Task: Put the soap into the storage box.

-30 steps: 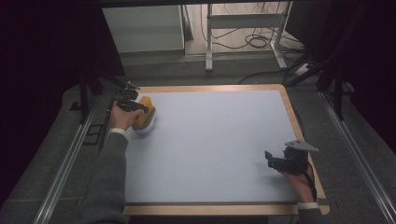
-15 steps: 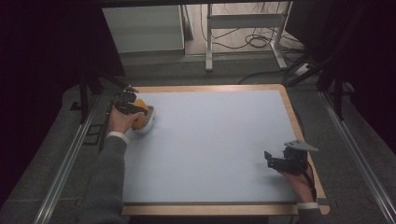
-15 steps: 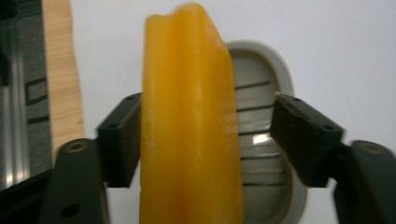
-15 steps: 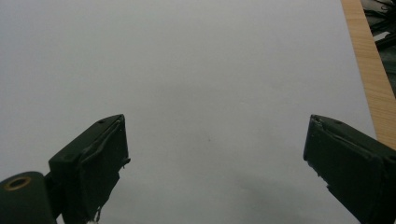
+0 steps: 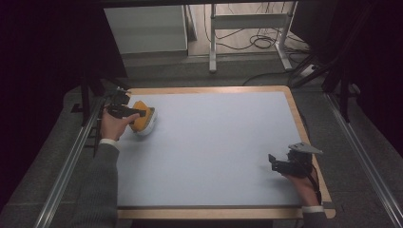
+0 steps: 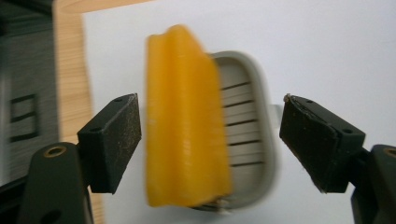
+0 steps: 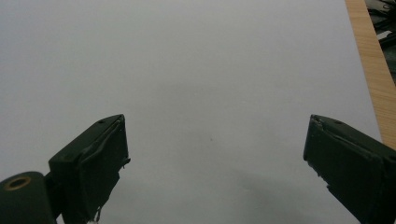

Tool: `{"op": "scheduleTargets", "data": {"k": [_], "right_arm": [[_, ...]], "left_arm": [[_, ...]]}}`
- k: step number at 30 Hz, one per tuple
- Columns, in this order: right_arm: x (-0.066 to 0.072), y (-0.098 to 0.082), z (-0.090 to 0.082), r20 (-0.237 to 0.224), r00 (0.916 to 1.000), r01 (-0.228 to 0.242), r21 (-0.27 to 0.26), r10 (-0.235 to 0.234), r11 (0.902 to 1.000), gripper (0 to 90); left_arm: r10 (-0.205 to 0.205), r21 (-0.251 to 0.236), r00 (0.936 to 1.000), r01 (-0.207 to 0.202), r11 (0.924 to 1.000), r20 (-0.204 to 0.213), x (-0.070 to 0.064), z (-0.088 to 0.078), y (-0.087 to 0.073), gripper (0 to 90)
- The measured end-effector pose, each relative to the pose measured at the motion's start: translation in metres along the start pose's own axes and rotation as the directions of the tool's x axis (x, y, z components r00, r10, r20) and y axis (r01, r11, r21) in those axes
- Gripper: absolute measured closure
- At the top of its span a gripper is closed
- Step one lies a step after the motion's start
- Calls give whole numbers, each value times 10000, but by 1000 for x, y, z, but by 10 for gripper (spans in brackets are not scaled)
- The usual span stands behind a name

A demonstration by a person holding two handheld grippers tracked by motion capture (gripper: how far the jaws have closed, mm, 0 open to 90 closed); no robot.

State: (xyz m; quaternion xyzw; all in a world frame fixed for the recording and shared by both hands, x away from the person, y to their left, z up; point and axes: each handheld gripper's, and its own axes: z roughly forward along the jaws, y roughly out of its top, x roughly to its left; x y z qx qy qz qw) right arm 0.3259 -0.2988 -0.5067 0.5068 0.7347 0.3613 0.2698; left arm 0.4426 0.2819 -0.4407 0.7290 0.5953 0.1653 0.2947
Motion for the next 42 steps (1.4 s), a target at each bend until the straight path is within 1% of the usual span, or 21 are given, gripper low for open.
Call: {"op": "scheduleTargets", "data": {"k": [3,6,10,15,18,19,21,22,23,27,28,29,31,33,35,36,37,39,42], "right_arm": [[0,0,0,1,10000,45,-1,-45,10000,65],[1,1,1,-2,10000,57,-12,-57,10000,65],[2,1,1,-26,10000,94,1,-94,10000,64],[1,1,1,1,10000,47,-25,-47,10000,65],[1,1,0,-11,10000,45,-39,-45,10000,65],[1,1,0,-9,10000,49,-45,-49,10000,65],[2,1,0,-8,10000,46,-49,-46,10000,65],[2,1,-1,0,10000,51,-41,-51,10000,65],[2,1,-1,-7,10000,39,-47,-39,10000,65],[2,1,0,4,10000,40,-60,-40,10000,65],[2,1,0,4,10000,40,-60,-40,10000,65],[2,1,0,-10,10000,56,-43,-56,10000,65],[2,1,0,-1,10000,65,-31,-65,10000,64],[2,1,-1,-8,10000,57,-49,-57,10000,65],[2,1,-1,56,10000,55,-95,-54,9999,65],[2,1,-2,56,10000,40,-110,-39,9999,65],[2,1,-2,55,10000,27,-121,-26,9999,64],[2,1,-2,61,10000,28,-127,-27,9999,65],[2,1,-2,62,10000,34,-118,-33,9999,65]], "left_arm": [[39,-199,9994,-32,9998,353,-4,-6,-3,226],[169,-215,9979,-155,9996,628,-7,-10,-7,231],[305,-283,9960,-283,9992,835,-11,-14,-15,237],[679,-314,9906,-646,9974,1188,-19,-20,-26,242],[865,-504,9863,-801,9955,1405,-25,-26,-35,250],[836,-560,9845,-758,9955,1539,-26,-28,-39,254],[991,-521,9840,-923,9944,1483,-29,-30,-46,254],[991,-521,9840,-923,9944,1483,-29,-30,-46,254],[999,-635,9816,-906,9939,1629,-30,-33,-53,254],[966,-755,9792,-843,9936,1785,-32,-36,-68,254],[966,-755,9792,-843,9936,1785,-32,-36,-68,254],[981,-738,9773,-855,9936,1880,-34,-36,-78,254],[1019,-657,9745,-904,9937,2001,-36,-34,-86,254],[1141,-551,9712,-1048,9930,2092,-39,-33,-94,253],[1250,-490,9695,-1173,9919,2110,-41,-33,-100,251],[1239,-508,9687,-1156,9920,2149,-42,-34,-103,251],[1215,-508,9681,-1130,9923,2193,-41,-34,-105,251],[1165,-530,9692,-1075,9928,2169,-41,-35,-110,251],[1103,-521,9691,-1013,9935,2208,-40,-33,-113,251]]}}
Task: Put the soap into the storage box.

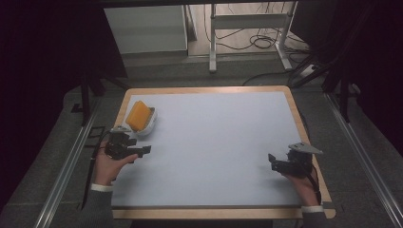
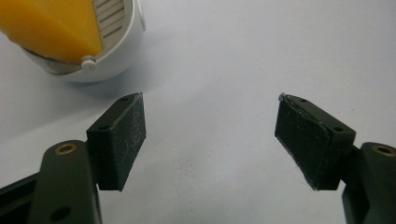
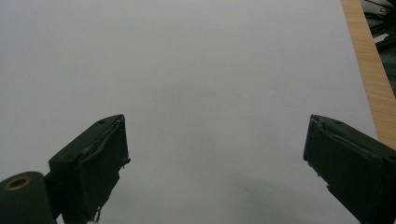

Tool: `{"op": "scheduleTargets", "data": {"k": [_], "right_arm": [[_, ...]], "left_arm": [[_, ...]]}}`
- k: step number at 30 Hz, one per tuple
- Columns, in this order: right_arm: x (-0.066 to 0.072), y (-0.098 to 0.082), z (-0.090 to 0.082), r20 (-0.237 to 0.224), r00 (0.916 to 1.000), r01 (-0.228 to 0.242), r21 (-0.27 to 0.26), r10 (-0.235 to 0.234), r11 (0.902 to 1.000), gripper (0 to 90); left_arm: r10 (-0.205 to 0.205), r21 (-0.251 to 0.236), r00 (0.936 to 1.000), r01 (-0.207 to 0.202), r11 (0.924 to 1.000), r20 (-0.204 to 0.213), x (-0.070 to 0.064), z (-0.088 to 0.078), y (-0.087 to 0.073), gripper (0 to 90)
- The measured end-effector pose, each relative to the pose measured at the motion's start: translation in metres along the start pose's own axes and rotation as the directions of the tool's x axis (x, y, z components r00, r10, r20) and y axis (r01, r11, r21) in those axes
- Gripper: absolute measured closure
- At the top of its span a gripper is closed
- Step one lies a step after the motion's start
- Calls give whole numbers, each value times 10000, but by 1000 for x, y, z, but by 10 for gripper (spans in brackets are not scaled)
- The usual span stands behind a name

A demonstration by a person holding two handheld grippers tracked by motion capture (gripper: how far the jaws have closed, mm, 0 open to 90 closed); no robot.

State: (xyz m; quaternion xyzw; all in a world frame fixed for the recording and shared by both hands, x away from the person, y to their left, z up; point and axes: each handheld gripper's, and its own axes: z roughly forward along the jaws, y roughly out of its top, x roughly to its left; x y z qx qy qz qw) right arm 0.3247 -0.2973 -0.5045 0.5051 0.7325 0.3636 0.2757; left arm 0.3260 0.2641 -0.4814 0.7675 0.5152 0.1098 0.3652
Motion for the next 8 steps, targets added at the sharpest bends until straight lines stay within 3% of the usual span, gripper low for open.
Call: {"op": "scheduleTargets", "data": {"k": [8], "right_arm": [[0,0,-1,0,10000,-20,-13,20,10000,65]], "left_arm": [[-1,-38,10000,1,10000,38,0,3,-2,251]]}}
